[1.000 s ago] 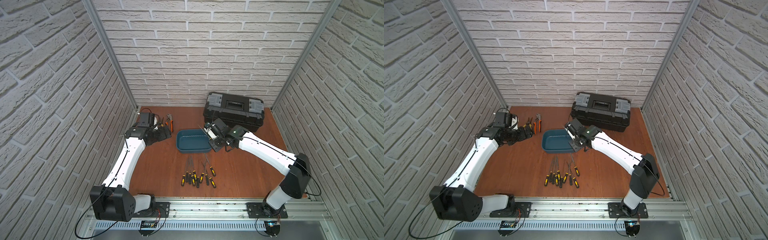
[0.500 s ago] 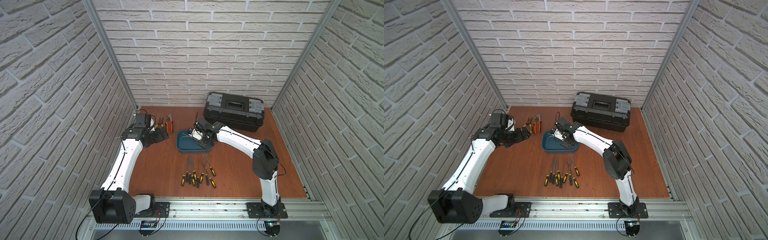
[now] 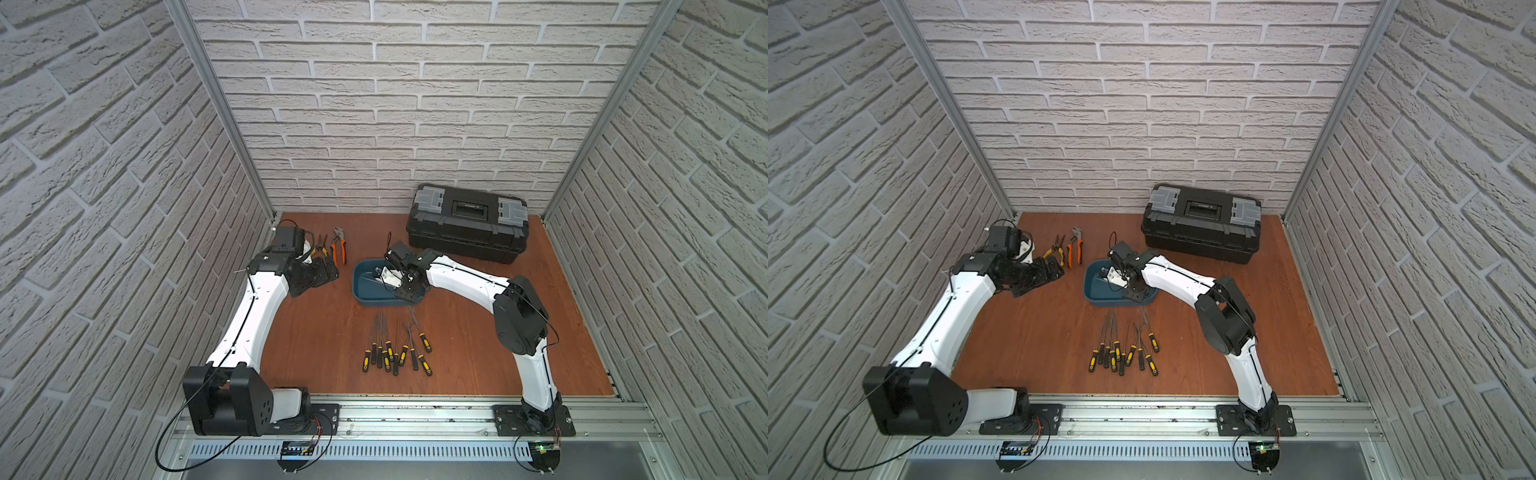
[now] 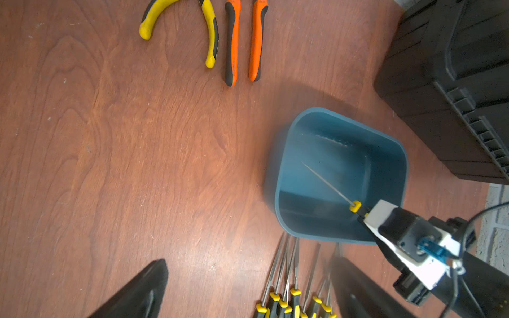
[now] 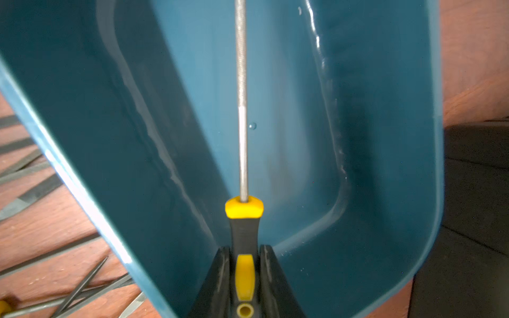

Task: Put the file tool into the storage box
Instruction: Place the file tool in the storage box, then pick up the file tool from the center of the board.

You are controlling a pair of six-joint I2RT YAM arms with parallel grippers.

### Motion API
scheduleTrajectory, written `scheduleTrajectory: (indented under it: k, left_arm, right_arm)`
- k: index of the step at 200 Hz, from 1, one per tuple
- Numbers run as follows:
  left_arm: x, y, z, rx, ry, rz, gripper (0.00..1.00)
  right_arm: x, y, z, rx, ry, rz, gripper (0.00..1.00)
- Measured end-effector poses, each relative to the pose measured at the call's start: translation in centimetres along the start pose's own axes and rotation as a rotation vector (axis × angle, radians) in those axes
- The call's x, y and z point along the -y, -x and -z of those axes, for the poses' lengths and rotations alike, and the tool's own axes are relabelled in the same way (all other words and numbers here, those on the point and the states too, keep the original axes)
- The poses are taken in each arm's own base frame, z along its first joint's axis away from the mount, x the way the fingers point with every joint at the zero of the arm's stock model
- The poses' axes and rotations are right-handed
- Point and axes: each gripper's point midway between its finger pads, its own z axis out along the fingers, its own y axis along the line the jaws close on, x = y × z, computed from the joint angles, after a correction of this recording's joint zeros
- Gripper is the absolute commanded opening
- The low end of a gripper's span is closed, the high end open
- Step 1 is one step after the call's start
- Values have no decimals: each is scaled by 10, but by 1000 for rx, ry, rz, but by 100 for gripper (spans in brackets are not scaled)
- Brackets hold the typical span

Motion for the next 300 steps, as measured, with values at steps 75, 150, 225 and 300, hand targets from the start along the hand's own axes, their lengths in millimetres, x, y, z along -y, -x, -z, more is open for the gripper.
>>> scheduleTrajectory:
  k: [75, 150, 225, 300]
  left_arm:
    - [5, -4, -12, -35, 0, -15, 98]
    - [17, -12, -14, -50, -12, -56, 98]
    - [24, -48, -32, -135, -2, -122, 98]
    - [33, -85, -45, -198, -12, -182, 98]
  right_arm:
    - [0, -10, -6, -52, -51, 28, 41]
    - [27, 3, 17, -9, -146, -172, 58]
    - [27, -33, 109, 171, -146, -714, 50]
    - [-63, -122, 97, 69, 8, -966, 67]
